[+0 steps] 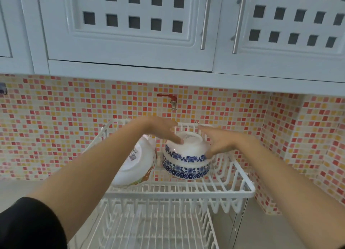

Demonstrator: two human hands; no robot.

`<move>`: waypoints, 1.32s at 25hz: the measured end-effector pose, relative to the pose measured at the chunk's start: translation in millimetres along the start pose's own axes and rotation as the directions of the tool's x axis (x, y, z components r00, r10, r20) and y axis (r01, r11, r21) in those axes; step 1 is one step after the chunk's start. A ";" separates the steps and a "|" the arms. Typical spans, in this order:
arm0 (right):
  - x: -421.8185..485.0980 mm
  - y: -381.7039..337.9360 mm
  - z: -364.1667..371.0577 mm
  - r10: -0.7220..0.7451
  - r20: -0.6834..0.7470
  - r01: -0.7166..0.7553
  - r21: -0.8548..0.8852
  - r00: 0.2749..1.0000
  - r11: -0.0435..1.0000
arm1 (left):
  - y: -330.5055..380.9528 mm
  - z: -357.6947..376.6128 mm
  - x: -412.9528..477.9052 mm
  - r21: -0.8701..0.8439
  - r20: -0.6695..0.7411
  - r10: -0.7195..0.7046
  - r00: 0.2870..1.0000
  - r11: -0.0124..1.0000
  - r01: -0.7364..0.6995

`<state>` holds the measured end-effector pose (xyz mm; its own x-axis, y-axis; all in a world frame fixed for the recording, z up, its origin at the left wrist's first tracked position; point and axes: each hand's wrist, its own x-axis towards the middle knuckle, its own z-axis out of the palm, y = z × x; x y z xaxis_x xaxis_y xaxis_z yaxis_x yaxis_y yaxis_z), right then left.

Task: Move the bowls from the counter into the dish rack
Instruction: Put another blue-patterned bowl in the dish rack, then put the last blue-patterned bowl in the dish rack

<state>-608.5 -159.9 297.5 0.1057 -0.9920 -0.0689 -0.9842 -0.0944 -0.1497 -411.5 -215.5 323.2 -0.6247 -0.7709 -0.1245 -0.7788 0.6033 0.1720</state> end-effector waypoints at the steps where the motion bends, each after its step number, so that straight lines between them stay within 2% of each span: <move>1: 2.5 -9.4 -6.0 -0.004 -0.022 0.003 -0.048 1.000 0.999 | -8.8 -6.7 -7.9 0.024 -0.059 0.016 0.998 1.000 -0.014; 3: 12.7 -36.6 -16.6 -0.040 -0.108 0.025 -0.136 0.993 0.990 | -34.9 -17.1 -21.3 0.038 -0.160 0.008 0.987 0.999 -0.002; 6: 42.4 -96.7 -22.6 -0.106 -0.210 0.073 -0.160 0.972 0.984 | -92.4 -23.9 -42.3 0.017 -0.264 -0.063 0.962 0.997 0.070; 10: 95.8 -203.1 -12.2 -0.150 -0.262 0.114 -0.151 0.953 0.982 | -191.4 -24.4 -81.9 0.000 -0.297 -0.201 0.933 0.978 0.211; 15: 160.6 -324.5 19.2 -0.110 -0.215 0.077 -0.156 0.970 0.985 | -304.4 -12.2 -137.1 -0.029 -0.225 -0.367 0.903 0.929 0.370; 19: 198.7 -399.4 60.2 -0.014 -0.122 0.004 -0.081 0.992 0.997 | -383.5 8.6 -167.1 -0.022 -0.164 -0.462 0.872 0.885 0.465; 26: 250.1 -441.9 207.6 0.136 0.038 -0.138 0.058 0.990 0.989 | -485.5 116.6 -169.7 -0.095 0.067 -0.518 0.853 0.848 0.522; 29: 260.6 -445.5 271.6 0.213 0.054 -0.217 0.112 0.976 0.970 | -519.4 179.1 -160.2 -0.184 0.132 -0.599 0.789 0.768 0.614; 33: 291.2 -461.9 342.1 0.280 0.071 -0.289 0.245 0.957 0.926 | -545.8 258.6 -141.6 -0.328 0.115 -0.707 0.698 0.637 0.698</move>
<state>-74.5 -376.5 9.3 -0.1644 -0.9702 -0.1781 -0.9067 0.2197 -0.3600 87.2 -382.8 -5.7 0.1076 -0.9411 -0.3206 -0.9130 -0.2212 0.3429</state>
